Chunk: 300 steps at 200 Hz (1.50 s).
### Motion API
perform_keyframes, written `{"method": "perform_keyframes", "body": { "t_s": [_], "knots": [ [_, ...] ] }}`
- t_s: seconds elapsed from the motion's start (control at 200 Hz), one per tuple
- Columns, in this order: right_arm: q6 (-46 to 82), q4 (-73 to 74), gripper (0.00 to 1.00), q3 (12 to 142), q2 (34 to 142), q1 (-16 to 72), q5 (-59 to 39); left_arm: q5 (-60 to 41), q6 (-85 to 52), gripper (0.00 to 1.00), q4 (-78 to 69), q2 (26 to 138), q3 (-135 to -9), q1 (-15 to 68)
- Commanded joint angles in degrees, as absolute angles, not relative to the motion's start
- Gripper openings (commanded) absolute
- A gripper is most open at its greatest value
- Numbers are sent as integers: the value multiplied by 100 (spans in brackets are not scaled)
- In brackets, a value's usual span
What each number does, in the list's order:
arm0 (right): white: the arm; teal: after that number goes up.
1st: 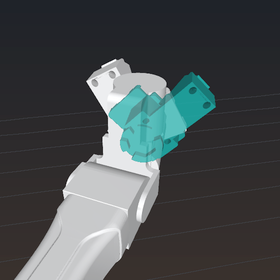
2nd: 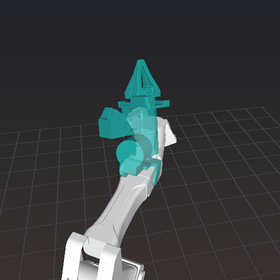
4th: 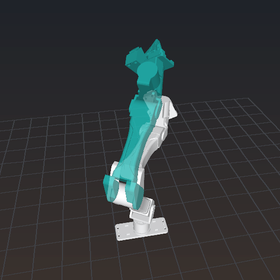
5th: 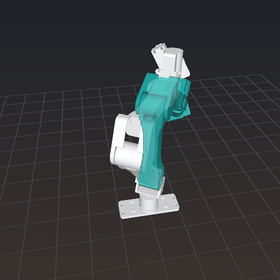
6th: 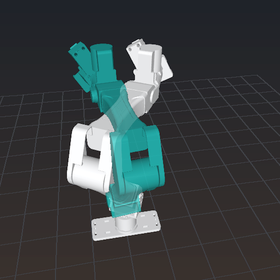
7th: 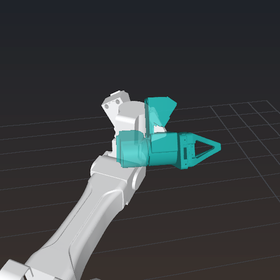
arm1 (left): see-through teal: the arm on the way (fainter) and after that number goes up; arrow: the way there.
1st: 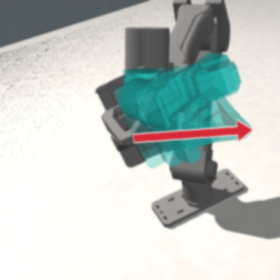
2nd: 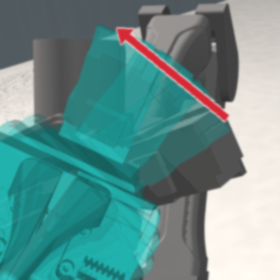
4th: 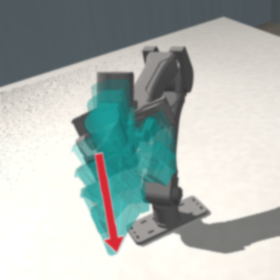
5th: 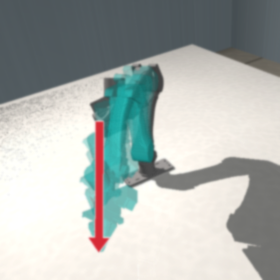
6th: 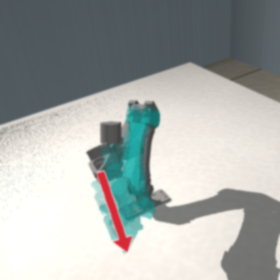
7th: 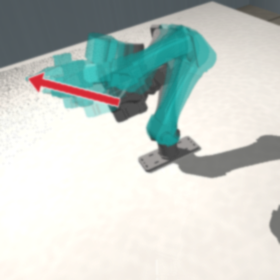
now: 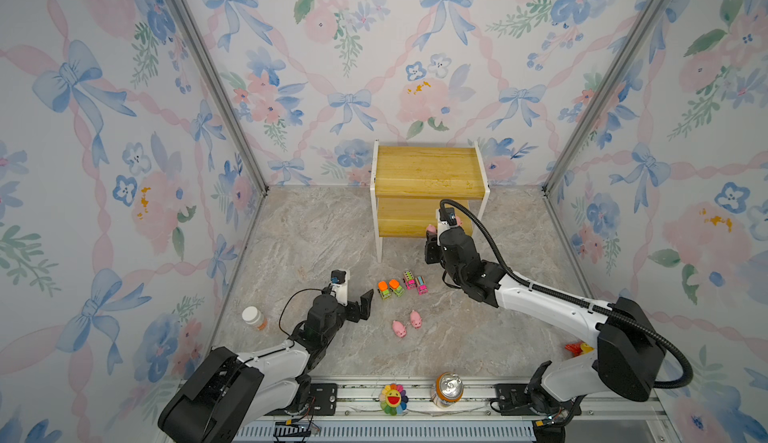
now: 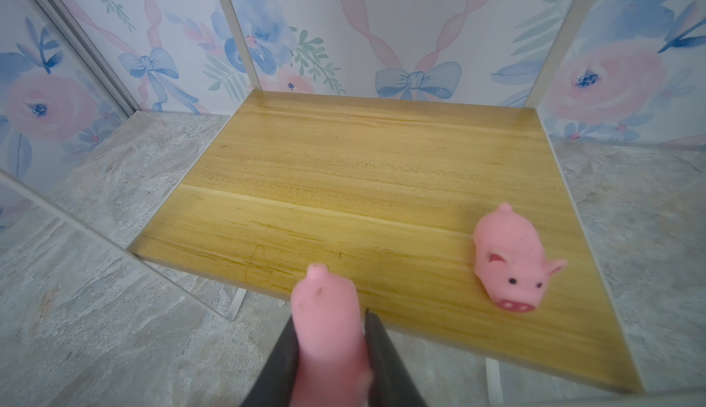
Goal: Place and organize the plastic toys onto the shelf
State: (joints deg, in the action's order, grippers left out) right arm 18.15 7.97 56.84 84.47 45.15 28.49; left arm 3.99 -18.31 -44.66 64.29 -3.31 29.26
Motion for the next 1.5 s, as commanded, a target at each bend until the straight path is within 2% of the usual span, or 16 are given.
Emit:
{"method": "perform_keyframes", "body": {
  "t_s": [0.0, 0.845, 1.495],
  "knots": [
    [2007, 933, 29, 5943, 8606, 4480, 3209, 343, -1837, 98, -4438, 6442, -402, 2945],
    [1984, 1231, 29, 6201, 9207, 4045, 2909, 421, -1819, 98, -4437, 6475, -396, 2944],
    [1784, 1583, 28, 6083, 9448, 4032, 2832, 505, -1784, 98, -4443, 6467, -376, 2944]
  ]
}}
